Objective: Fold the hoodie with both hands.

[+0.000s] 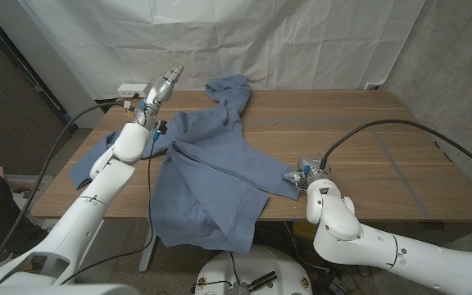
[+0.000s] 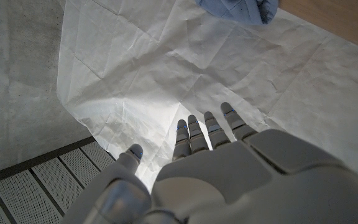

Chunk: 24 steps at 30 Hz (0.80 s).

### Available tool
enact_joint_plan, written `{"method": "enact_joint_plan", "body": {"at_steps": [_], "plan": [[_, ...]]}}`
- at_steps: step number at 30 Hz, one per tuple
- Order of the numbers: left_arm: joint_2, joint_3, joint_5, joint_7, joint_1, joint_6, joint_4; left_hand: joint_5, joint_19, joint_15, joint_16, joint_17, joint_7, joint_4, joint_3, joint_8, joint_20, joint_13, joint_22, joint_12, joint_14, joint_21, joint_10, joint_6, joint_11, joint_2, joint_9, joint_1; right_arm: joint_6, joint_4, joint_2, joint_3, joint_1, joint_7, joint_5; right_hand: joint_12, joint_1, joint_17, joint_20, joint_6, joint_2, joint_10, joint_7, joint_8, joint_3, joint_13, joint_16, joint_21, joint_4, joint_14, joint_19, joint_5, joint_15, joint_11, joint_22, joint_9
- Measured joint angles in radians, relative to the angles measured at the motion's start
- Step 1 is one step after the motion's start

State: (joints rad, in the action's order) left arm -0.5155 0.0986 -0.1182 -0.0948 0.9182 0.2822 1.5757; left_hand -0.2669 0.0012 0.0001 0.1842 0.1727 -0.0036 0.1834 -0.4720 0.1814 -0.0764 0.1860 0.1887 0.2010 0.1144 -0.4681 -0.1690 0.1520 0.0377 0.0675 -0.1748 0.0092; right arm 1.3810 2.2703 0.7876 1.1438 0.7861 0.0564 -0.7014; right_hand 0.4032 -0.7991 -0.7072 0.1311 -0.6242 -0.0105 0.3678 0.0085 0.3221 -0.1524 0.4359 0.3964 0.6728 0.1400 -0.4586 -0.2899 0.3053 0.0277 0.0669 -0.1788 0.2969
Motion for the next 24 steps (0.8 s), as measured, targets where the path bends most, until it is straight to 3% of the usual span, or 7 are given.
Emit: {"method": "enact_joint_plan", "body": {"at_steps": [4,8,11,17,22,24], "plan": [[-0.002,-0.003,-0.003,-0.001,0.006,-0.005,0.010,0.000,-0.003,0.000,0.000,0.000,0.000,0.000,0.000,0.000,0.003,0.000,0.000,0.000,0.000,0.001,0.000,0.000,0.000,0.000,0.000,0.000,0.002,-0.006,0.004,0.018,-0.005,-0.016,-0.013,0.045,-0.073,-0.058,-0.015,-0.084,0.002,0.045,-0.018,0.047,-0.002,0.036,0.074,-0.007,0.013,-0.041,-0.030,0.036,0.018,-0.027,-0.001,0.020],[-0.003,-0.005,-0.005,-0.002,0.009,-0.007,0.016,0.000,-0.003,0.000,0.000,0.000,0.000,0.000,0.000,0.000,0.003,0.000,0.000,0.000,0.000,0.006,0.000,0.000,0.000,0.000,0.000,0.000,-0.019,-0.019,0.006,0.025,0.007,-0.061,-0.023,0.142,-0.174,-0.144,-0.038,-0.208,0.014,0.163,-0.028,0.117,0.000,0.101,0.198,-0.012,0.016,-0.122,-0.075,0.076,0.024,-0.071,-0.004,0.048],[-0.004,-0.007,-0.007,-0.002,0.013,-0.009,0.023,0.000,-0.003,0.000,0.000,0.000,0.000,0.000,0.000,0.000,0.003,0.000,0.000,0.000,0.000,0.006,0.000,0.000,0.000,0.000,0.000,0.000,-0.045,-0.029,0.008,0.025,0.020,-0.101,-0.030,0.212,-0.236,-0.172,-0.053,-0.310,0.032,0.248,-0.030,0.154,0.001,0.142,0.263,-0.012,0.016,-0.181,-0.103,0.087,0.030,-0.102,-0.005,0.047],[-0.006,-0.011,-0.009,-0.004,0.019,-0.013,0.033,0.000,-0.003,0.000,0.000,0.000,0.000,0.000,0.000,0.000,0.003,0.000,0.000,0.000,0.000,0.006,0.000,0.000,0.000,0.000,0.000,0.000,-0.107,-0.054,0.010,0.002,0.060,-0.186,-0.035,0.286,-0.308,-0.185,-0.085,-0.431,0.070,0.347,-0.027,0.184,-0.005,0.172,0.324,-0.005,0.022,-0.239,-0.135,0.089,0.039,-0.124,-0.005,0.018],[-0.006,-0.014,-0.011,-0.004,0.024,-0.017,0.039,0.000,-0.003,0.000,0.000,0.000,0.000,0.000,0.000,0.000,0.003,0.000,0.000,0.000,0.000,0.008,0.000,0.000,0.000,0.000,0.000,0.000,-0.178,-0.071,0.009,-0.033,0.097,-0.281,-0.034,0.292,-0.330,-0.182,-0.090,-0.456,0.090,0.363,-0.027,0.185,-0.005,0.166,0.330,0.000,0.022,-0.251,-0.151,0.089,0.040,-0.135,-0.010,0.008],[-0.006,-0.014,-0.011,-0.005,0.025,-0.018,0.041,0.000,-0.003,0.000,0.000,0.000,0.000,0.000,0.000,0.000,0.003,0.000,0.000,0.000,0.000,0.010,0.000,0.000,0.000,0.000,0.000,0.000,-0.230,-0.083,0.004,-0.078,0.134,-0.342,-0.019,0.296,-0.334,-0.174,-0.094,-0.463,0.094,0.370,-0.023,0.186,-0.005,0.163,0.330,0.002,0.022,-0.260,-0.155,0.089,0.041,-0.131,-0.010,0.004]]}}
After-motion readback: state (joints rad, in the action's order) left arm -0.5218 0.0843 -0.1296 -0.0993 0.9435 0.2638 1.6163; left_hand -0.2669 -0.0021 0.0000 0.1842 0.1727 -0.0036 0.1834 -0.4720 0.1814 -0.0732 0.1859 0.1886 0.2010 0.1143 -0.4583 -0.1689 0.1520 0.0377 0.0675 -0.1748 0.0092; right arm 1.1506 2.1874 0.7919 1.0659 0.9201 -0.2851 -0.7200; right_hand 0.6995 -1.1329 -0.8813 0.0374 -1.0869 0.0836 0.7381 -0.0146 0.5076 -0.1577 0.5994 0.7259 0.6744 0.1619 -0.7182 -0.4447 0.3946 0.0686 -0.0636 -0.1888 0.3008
